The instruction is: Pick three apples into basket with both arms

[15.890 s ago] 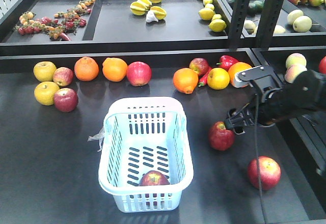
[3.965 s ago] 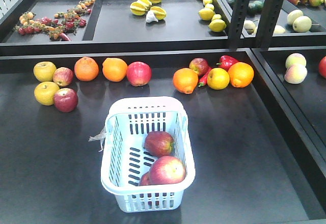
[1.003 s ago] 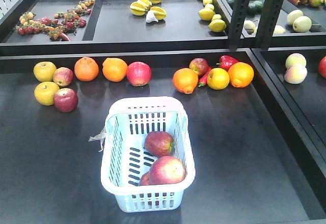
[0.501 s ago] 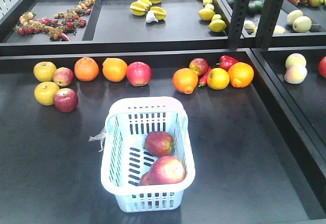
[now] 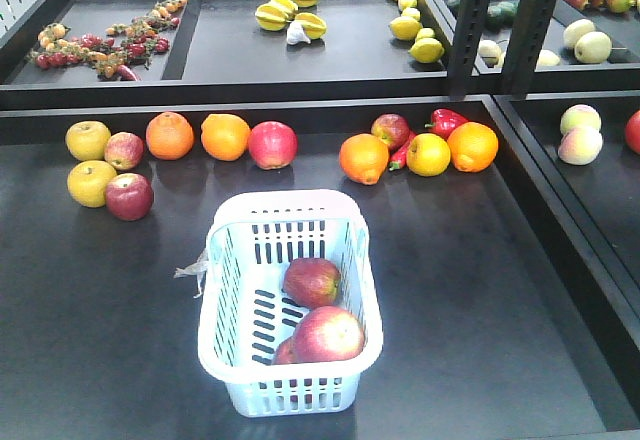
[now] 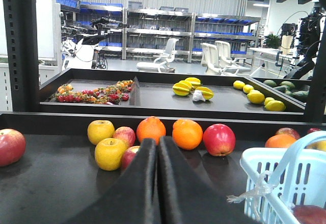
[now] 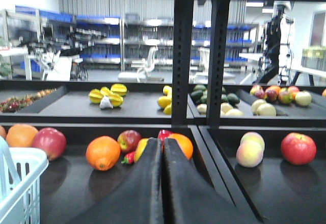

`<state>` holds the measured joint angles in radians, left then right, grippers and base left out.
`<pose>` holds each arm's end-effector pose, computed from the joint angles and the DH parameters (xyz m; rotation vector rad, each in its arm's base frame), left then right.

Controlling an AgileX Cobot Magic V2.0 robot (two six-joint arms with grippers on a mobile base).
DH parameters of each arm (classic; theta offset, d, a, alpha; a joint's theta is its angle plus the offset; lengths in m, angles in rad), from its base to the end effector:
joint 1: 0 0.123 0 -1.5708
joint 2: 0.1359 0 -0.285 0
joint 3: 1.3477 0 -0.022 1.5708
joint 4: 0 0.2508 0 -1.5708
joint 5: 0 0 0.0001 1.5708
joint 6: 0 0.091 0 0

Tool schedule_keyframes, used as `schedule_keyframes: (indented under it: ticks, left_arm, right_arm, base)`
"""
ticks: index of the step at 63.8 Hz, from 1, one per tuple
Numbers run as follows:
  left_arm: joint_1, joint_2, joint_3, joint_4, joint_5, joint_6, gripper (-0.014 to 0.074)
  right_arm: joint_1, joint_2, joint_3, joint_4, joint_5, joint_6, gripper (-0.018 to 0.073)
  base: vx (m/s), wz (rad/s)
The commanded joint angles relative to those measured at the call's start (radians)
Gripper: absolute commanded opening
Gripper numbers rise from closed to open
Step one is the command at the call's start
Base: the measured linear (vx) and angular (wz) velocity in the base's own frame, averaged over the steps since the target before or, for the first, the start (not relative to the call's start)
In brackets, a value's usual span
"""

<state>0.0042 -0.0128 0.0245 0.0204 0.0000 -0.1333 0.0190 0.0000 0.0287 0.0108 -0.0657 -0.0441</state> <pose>0.0563 0.0002 0.2056 -0.0875 1.4934 -0.0876 0.0570 0.0010 0.2094 -0.0373 1.4461 -0.0123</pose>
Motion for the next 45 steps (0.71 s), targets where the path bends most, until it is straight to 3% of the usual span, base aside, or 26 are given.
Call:
schedule_keyframes:
  ticks: [1,45]
  left_arm:
    - [-0.001,-0.015,0.023,-0.005,-0.066,-0.009,-0.0008]
    - [-0.001,-0.015,0.023,-0.005,-0.066,-0.009,-0.0008]
  right_arm:
    - [-0.008,-0.020,0.015,-0.011,-0.056,0.005,-0.0009]
    - [-0.008,-0.022,0.015,-0.011,-0.006,0.006,-0.0009]
  base:
    - [0.00,0.00]
    - [0.00,0.00]
